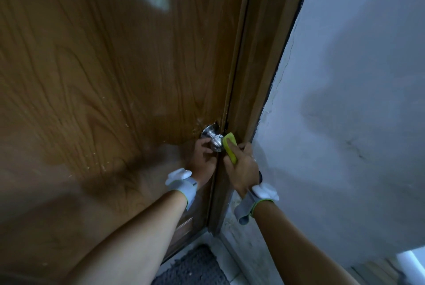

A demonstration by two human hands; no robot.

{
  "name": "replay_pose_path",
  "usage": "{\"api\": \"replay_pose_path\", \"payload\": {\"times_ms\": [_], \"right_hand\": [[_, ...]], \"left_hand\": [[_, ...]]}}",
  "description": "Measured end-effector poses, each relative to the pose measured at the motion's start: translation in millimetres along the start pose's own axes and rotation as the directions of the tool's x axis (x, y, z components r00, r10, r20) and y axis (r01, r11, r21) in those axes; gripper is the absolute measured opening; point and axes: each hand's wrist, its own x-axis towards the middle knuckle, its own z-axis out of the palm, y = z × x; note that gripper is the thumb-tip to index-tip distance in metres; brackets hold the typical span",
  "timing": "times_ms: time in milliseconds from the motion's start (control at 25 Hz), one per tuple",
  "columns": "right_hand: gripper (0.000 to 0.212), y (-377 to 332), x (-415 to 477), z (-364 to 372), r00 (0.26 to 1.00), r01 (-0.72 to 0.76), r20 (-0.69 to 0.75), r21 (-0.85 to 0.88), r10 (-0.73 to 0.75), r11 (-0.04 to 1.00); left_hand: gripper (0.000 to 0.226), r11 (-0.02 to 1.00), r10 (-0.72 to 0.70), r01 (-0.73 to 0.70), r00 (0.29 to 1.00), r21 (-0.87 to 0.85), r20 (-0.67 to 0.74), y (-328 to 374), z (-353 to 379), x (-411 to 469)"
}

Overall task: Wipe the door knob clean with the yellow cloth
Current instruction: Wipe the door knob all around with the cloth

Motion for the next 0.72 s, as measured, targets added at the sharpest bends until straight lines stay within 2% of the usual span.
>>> {"api": "replay_pose_path", "payload": {"times_ms": [160,240,320,440,560,720], "right_hand": [[0.051,8,-2,-2,0.969,0.246,0.029,-0.274,-0.247,0.930],[0.048,8,0,-1,0.947,0.315,0.062,-0.362,-0.315,0.877],[0.046,7,-2,-1,0.942,0.330,0.076,-0.376,-0.326,0.866],[0.047,3,-4,-3,0.963,0.268,0.046,-0.274,-0.266,0.924],[0.048,-3,-4,-5,0.998,0.065,0.029,-0.124,-0.062,0.990],[0.047,-3,1,-1,0.989,-0.140,0.046,0.068,0.137,0.988]], "left_hand": [[0.053,0.999,0.001,-0.001,1.000,0.035,0.014,3,0,-4],[0.053,1.000,0.007,-0.007,1.000,0.025,0.017,7,-1,-7],[0.055,1.000,0.010,-0.010,0.999,0.003,0.036,8,-3,-8],[0.058,1.000,0.019,-0.020,0.999,0.020,0.028,5,-3,-7],[0.058,0.999,0.039,-0.039,0.999,0.012,0.021,4,-2,-8],[0.057,0.999,0.049,-0.049,0.998,0.020,0.039,8,-9,-11]]}}
